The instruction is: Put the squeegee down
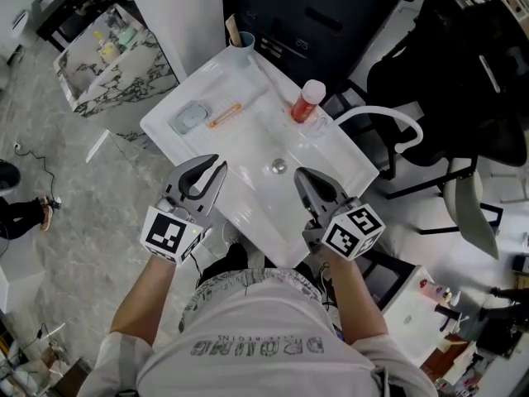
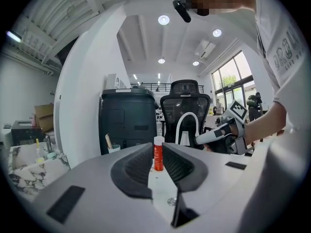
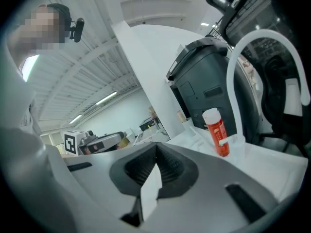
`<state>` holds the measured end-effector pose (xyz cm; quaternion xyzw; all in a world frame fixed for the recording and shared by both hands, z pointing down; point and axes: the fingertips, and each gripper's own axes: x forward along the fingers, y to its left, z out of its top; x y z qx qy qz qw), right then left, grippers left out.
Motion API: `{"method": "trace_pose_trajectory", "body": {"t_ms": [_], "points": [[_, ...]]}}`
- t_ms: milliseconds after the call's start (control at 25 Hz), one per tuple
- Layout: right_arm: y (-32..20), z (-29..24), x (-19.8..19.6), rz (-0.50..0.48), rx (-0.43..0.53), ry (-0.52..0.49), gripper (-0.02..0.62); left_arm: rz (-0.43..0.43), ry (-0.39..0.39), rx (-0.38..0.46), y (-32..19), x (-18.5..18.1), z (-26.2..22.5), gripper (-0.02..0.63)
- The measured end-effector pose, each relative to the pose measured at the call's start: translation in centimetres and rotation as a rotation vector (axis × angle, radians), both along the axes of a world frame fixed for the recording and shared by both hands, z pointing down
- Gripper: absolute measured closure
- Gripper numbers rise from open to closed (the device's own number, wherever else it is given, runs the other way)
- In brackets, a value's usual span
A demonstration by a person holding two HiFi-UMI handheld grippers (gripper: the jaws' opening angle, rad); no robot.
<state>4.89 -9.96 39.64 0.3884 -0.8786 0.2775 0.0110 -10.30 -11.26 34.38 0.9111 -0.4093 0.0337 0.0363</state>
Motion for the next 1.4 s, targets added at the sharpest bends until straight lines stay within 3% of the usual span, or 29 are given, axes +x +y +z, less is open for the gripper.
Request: {"method": "trace_pose_trajectory", "body": {"t_ms": [1400], "points": [[1.2, -0.9, -0.8, 0.001, 0.020, -0.012, 0.589, -0.019, 0.006, -0.023, 0.8, -0.7, 0.8, 0.568]]}}
